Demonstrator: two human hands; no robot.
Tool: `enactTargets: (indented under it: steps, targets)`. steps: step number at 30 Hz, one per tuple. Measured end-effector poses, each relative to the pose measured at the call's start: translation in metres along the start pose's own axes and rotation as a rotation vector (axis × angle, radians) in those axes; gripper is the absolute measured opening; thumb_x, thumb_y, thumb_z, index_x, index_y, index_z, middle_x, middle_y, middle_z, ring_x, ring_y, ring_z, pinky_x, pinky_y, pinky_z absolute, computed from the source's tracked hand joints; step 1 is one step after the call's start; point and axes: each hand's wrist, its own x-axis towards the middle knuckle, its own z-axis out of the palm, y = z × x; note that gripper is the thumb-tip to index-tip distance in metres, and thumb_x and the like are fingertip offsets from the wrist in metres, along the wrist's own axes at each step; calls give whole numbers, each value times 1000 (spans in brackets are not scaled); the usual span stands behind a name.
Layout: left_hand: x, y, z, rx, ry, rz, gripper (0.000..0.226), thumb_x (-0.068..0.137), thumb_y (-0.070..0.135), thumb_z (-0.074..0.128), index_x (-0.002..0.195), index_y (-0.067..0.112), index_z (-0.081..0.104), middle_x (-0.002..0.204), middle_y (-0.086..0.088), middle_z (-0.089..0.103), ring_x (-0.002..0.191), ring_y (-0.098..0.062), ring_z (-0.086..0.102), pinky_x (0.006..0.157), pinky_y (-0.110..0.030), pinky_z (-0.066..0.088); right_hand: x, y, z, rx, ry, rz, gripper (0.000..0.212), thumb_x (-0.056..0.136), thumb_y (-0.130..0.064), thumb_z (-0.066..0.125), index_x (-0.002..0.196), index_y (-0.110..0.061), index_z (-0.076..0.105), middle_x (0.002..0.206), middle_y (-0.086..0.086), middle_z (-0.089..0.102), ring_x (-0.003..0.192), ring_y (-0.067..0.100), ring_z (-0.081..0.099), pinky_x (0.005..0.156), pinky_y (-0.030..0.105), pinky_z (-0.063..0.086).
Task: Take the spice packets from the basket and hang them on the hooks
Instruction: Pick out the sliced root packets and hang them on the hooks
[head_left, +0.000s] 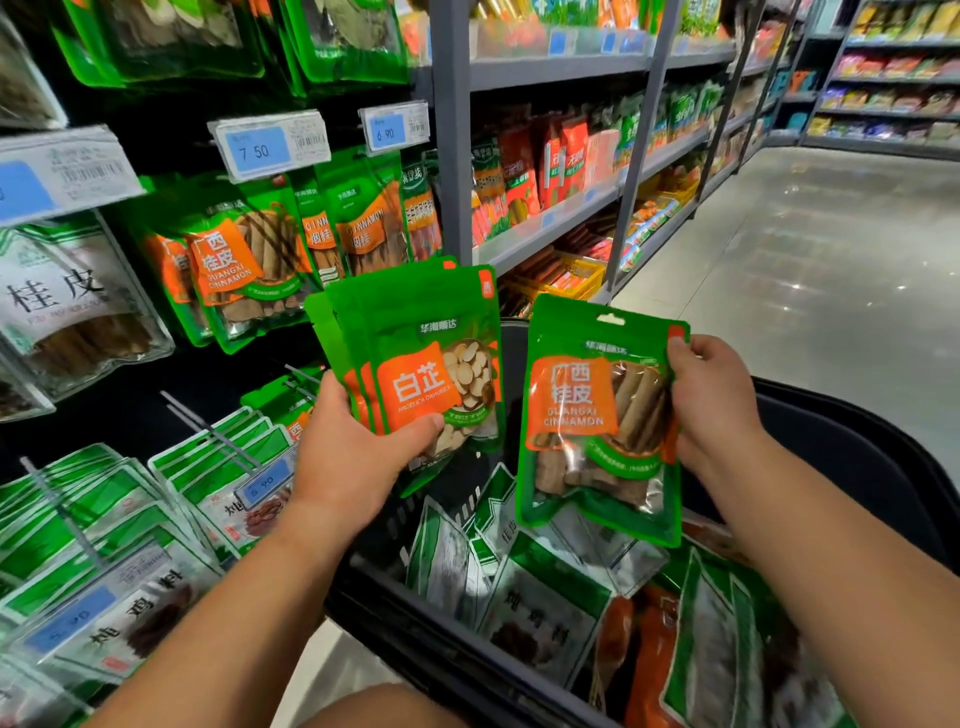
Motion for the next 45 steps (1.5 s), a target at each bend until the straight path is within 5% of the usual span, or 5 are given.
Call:
enactTargets:
  steps: [20,26,31,36,45]
  targets:
    - [4,-5,1,-8,-142,11,52,67,19,94,103,31,58,90,9,74,73,0,71,69,-23,50,-53,-2,33,254,-263,205,25,107,-31,52,100,-12,67,102,14,76,105,34,73,95,49,58]
    - [7,-8,1,-68,-49,14,41,74,10,89,100,21,60,86,9,72,61,9,65,55,-4,43,-56,-3,24,357,-607,287,35,95,-12,63,130,-6,61,128,21,69,116,35,68,106,55,51]
    - [12,-11,1,-178,73,-15,38,76,11,88,99,21,60,89,5,72,61,7,65,63,-16,49,-61,0,17,506,-858,366,45,79,8,65,123,-4,64,111,23,73,97,35,74,85,51,62]
    - [12,-11,2,-266,147,-44,39,79,16,87,105,19,59,97,0,73,81,-13,70,75,-28,53,-79,8,30,391,-792,453,43,77,-8,71,118,4,67,107,26,74,91,33,75,80,45,64]
    - [15,-13,-3,-378,160,-112,39,76,22,90,106,19,64,100,-6,76,94,-30,74,90,-49,58,-73,-10,30,255,-652,218,29,82,16,65,99,-6,73,94,17,77,89,31,75,83,40,62]
